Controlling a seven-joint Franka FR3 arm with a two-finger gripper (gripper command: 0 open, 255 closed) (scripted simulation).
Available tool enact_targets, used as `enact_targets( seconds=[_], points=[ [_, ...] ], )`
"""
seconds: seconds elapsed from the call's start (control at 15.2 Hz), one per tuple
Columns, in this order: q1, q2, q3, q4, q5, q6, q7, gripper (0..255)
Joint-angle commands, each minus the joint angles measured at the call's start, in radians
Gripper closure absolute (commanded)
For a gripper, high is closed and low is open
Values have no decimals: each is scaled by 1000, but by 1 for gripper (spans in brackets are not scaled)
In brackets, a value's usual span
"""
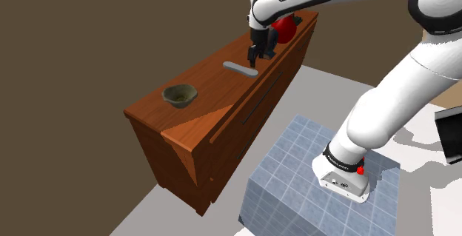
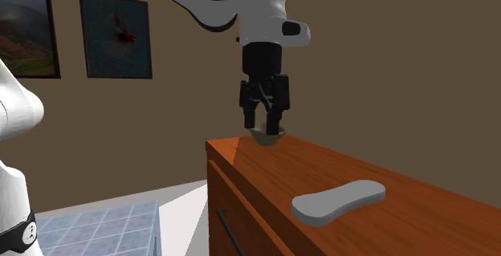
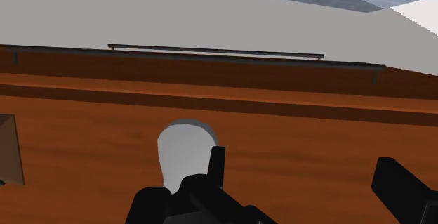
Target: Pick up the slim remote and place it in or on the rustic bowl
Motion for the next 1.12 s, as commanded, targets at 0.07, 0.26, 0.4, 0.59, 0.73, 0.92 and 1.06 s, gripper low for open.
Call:
enact_targets(
  seconds=[0.07,0.26,0.4,0.59,0.73,0.92,1.06],
  points=[
    [-12,113,-20,69,21,53,-32,0],
    [-25,225,-35,155,49,86,-65,0],
    [-36,300,-41,219,70,102,-87,0],
    [-56,415,-46,326,104,115,-118,0],
    [-71,493,-46,406,126,116,-137,0],
    [-76,520,-44,411,133,139,-142,0],
    [-77,532,-43,400,135,161,-144,0]
  ],
)
